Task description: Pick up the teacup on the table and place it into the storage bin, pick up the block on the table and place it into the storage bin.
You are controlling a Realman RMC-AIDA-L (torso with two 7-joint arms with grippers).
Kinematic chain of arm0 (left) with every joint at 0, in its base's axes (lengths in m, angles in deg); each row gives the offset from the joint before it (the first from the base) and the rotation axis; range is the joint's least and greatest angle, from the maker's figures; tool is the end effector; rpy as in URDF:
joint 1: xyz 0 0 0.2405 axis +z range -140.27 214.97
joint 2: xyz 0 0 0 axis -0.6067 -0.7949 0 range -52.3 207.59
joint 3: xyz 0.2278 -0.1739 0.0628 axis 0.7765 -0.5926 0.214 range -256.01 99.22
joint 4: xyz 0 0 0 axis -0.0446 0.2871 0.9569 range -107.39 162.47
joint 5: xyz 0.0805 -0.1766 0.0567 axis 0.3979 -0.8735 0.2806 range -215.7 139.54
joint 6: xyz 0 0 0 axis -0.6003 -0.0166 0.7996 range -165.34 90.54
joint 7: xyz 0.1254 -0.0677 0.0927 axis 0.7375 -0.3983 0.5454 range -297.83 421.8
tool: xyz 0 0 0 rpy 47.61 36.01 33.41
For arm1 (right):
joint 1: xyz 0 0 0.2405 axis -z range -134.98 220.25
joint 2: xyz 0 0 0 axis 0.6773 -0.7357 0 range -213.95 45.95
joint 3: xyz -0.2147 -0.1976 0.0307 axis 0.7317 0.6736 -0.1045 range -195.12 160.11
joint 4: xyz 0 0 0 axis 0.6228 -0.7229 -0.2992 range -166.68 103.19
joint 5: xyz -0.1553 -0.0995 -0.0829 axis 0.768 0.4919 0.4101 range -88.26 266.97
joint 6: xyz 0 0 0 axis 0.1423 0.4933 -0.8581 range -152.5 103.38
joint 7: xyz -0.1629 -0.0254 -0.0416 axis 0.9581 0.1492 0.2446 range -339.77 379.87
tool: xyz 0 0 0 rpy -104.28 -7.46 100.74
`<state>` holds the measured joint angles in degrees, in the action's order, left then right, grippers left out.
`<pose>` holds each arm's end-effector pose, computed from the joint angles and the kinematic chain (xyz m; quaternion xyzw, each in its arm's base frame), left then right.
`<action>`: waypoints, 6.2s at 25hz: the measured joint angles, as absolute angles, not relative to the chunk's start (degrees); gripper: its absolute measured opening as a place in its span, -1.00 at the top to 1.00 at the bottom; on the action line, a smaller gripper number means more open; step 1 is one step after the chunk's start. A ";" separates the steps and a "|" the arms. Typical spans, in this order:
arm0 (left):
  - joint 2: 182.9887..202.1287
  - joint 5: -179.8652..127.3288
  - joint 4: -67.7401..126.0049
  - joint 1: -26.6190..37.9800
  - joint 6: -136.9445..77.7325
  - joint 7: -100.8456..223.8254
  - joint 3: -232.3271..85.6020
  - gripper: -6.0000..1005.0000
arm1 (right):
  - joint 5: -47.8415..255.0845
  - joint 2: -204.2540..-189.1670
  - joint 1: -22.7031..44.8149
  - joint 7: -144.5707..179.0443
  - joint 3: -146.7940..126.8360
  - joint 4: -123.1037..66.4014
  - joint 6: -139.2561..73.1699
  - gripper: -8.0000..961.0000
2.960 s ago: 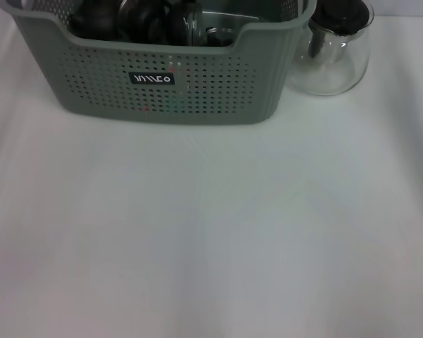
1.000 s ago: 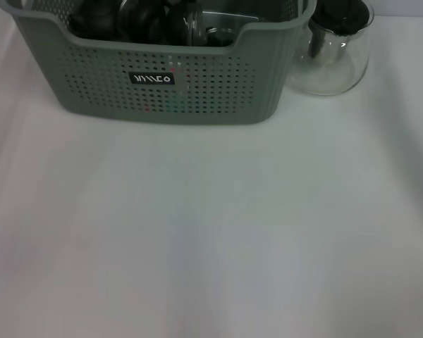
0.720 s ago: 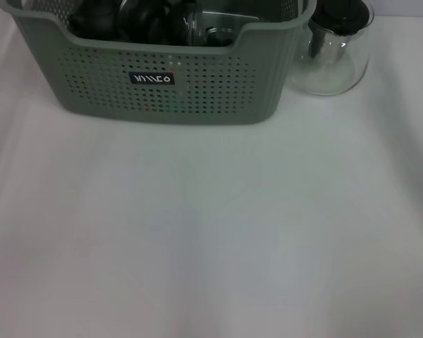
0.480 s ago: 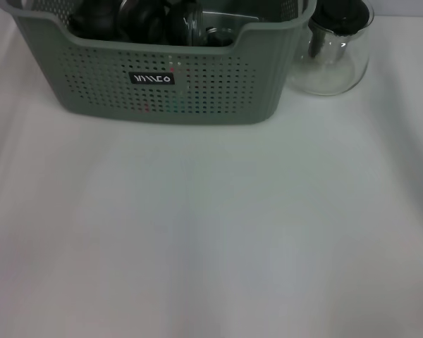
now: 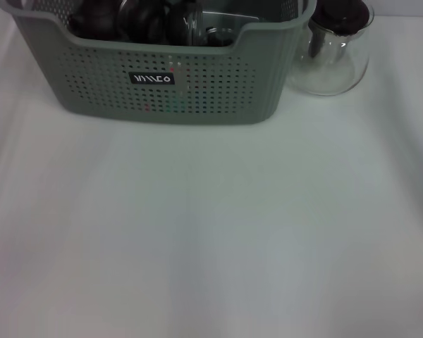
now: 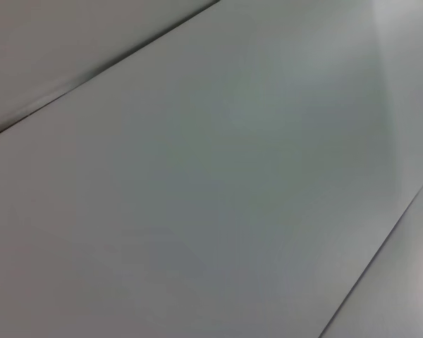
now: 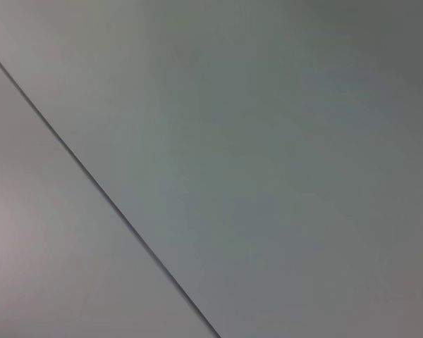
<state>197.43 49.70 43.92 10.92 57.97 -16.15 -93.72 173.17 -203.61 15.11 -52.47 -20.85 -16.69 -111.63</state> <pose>-0.3449 0.3362 0.0950 -0.4963 -0.3319 -0.6752 0.4332 0.3396 0.3623 0.0686 -0.5486 0.3582 0.6156 0.4379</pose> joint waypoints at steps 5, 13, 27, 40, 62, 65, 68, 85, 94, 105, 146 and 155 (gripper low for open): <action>197.43 49.70 43.92 10.92 57.97 -16.15 -93.73 -0.48 | 173.17 -203.61 15.11 -52.47 -20.86 -16.69 -111.63 -0.91; 197.43 49.70 43.92 10.92 57.97 -16.16 -93.73 -0.48 | 173.16 -203.61 15.11 -52.47 -20.86 -16.68 -111.63 -0.91; 197.43 49.70 43.92 10.92 57.97 -16.15 -93.73 -0.48 | 173.17 -203.61 15.11 -52.47 -20.85 -16.69 -111.63 -0.91; 197.43 49.70 43.92 10.92 57.97 -16.16 -93.72 -0.49 | 173.16 -203.61 15.11 -52.48 -20.85 -16.68 -111.63 -0.91; 197.43 49.70 43.92 10.92 57.97 -16.16 -93.72 -0.48 | 173.16 -203.61 15.11 -52.47 -20.85 -16.68 -111.63 -0.91; 197.43 49.70 43.92 10.92 57.97 -16.16 -93.72 -0.48 | 173.17 -203.61 15.11 -52.47 -20.86 -16.68 -111.63 -0.91; 197.43 49.70 43.92 10.92 57.97 -16.15 -93.73 -0.48 | 173.17 -203.61 15.11 -52.47 -20.86 -16.68 -111.64 -0.91; 197.43 49.70 43.92 10.92 57.97 -16.15 -93.72 -0.48 | 173.17 -203.61 15.11 -52.47 -20.86 -16.68 -111.64 -0.91; 197.43 49.70 43.92 10.92 57.97 -16.16 -93.73 -0.48 | 173.17 -203.61 15.11 -52.47 -20.86 -16.68 -111.63 -0.91; 197.43 49.70 43.92 10.92 57.97 -16.15 -93.73 -0.48 | 173.16 -203.61 15.11 -52.47 -20.86 -16.68 -111.64 -0.91; 197.43 49.70 43.92 10.92 57.97 -16.16 -93.73 -0.48 | 173.17 -203.61 15.11 -52.48 -20.86 -16.68 -111.63 -0.91; 197.43 49.70 43.92 10.92 57.97 -16.16 -93.72 -0.48 | 173.16 -203.61 15.12 -52.48 -20.86 -16.68 -111.64 -0.91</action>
<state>197.43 49.70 43.92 10.92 57.97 -16.16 -93.72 173.16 -203.61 15.12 -52.48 -20.86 -16.68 -111.64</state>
